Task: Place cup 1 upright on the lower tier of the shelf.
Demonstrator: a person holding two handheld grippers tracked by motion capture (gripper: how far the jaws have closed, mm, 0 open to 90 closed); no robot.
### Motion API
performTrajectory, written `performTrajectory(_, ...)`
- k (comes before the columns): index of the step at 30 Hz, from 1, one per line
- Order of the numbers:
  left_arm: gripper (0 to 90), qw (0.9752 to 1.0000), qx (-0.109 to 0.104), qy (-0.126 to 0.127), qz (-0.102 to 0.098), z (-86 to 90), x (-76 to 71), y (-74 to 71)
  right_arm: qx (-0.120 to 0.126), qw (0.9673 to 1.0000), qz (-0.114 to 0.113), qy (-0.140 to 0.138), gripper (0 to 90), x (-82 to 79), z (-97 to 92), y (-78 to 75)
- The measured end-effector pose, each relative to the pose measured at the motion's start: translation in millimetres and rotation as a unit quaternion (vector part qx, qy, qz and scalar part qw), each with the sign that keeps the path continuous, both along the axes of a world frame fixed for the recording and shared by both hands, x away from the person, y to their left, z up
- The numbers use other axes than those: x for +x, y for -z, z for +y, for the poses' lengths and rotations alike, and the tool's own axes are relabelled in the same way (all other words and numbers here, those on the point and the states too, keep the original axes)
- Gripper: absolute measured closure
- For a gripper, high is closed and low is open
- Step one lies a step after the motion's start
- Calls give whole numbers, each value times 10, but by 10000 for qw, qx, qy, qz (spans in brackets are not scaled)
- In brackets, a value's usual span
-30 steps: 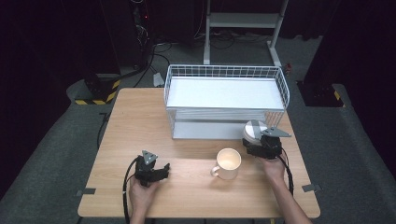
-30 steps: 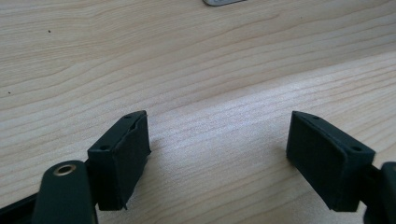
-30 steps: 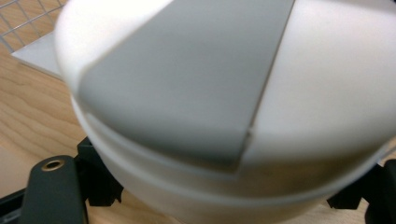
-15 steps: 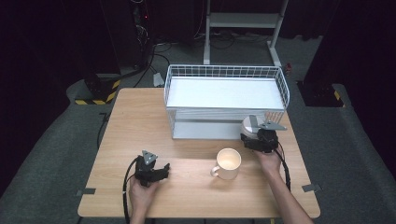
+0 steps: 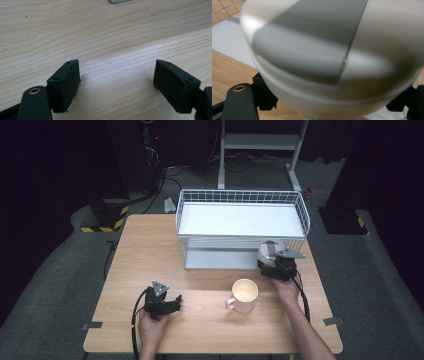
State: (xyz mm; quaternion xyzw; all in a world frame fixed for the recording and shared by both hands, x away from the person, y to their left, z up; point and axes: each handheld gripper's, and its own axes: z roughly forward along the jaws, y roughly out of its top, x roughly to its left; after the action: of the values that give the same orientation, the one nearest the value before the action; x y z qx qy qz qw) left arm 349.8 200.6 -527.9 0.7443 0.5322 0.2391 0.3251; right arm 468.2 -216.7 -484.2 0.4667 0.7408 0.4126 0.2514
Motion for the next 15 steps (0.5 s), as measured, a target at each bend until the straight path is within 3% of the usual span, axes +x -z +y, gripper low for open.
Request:
performTrajectory(9,216,10000,2,0,-2,0,-1,0,71,9999,-70,98,188,47,-25,26)
performTrajectory(13,216,10000,1,-1,3,0,-1,0,-113,9999,4,96,188,123,1,-7)
performTrajectory(15,216,10000,3,-2,3,-1,-1,0,-65,9999,-42,128,188,135,7,7)
